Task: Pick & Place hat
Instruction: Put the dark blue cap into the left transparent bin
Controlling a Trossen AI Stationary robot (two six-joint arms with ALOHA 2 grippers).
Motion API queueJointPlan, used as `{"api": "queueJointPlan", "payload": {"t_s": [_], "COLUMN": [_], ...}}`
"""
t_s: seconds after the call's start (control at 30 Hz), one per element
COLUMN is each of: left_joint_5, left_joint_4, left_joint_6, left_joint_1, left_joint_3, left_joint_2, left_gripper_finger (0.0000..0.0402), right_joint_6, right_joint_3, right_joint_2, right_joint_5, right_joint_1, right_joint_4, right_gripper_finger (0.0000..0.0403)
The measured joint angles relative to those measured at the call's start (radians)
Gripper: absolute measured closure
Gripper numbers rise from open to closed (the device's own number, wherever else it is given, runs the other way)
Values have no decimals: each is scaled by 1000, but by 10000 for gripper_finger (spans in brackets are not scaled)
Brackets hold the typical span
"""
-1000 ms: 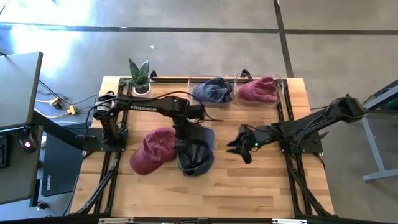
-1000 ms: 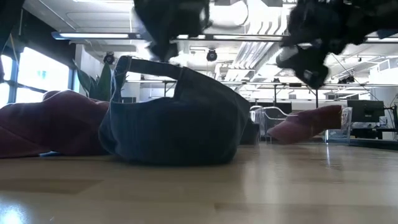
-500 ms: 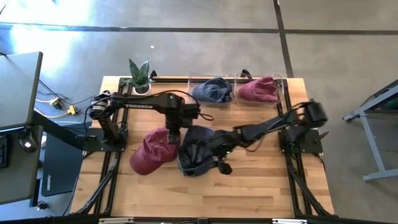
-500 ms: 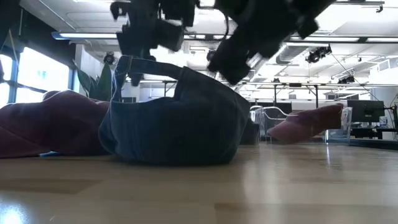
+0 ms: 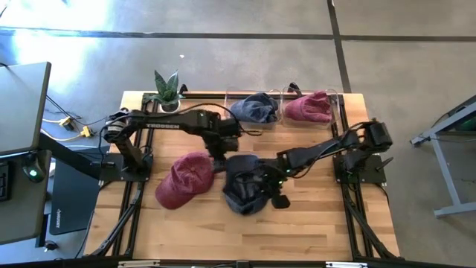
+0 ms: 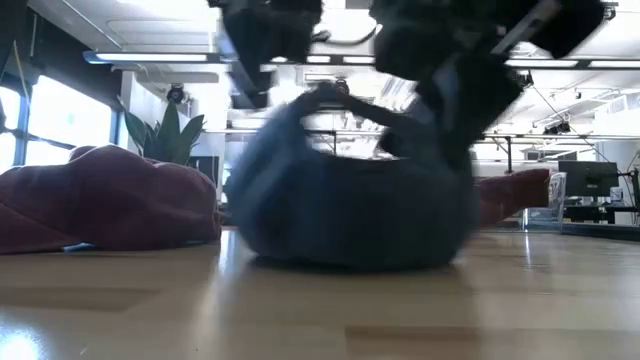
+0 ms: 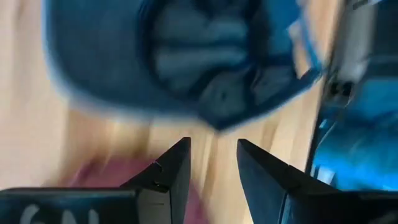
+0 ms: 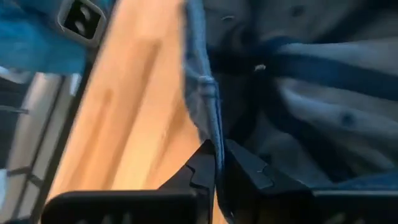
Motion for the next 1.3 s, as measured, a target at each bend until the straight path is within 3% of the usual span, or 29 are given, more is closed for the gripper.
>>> {"api": "queueJointPlan", "payload": {"t_s": [0.13, 0.33, 0.53, 0.7, 0.77, 1.0, 1.3], "left_joint_5": [-15, -205, -124, 93, 135, 100, -78], "left_joint_4": [203, 320, 276, 484, 522, 651, 761], "left_joint_6": [-49, -234, -274, -386, -443, -550, -636], "left_joint_1": [-28, -3, 100, 181, 190, 151, 74], "left_joint_3": [-46, -67, -71, -156, -190, -222, -225], "left_joint_2": [58, 117, 100, 144, 154, 164, 187], "left_gripper_finger": [276, 275, 274, 249, 229, 168, 160], "right_joint_6": [38, 175, 240, 243, 247, 292, 308], "right_joint_3": [-69, -190, -287, -309, -309, -309, -308], "right_joint_2": [-126, -302, -406, -405, -401, -402, -403], "right_joint_5": [90, 187, 263, 304, 306, 355, 355], "right_joint_1": [2, 33, 74, 80, 80, 80, 80], "right_joint_4": [-44, -37, 28, 48, 62, 74, 110], "right_gripper_finger": [397, 386, 395, 390, 395, 391, 394]}}
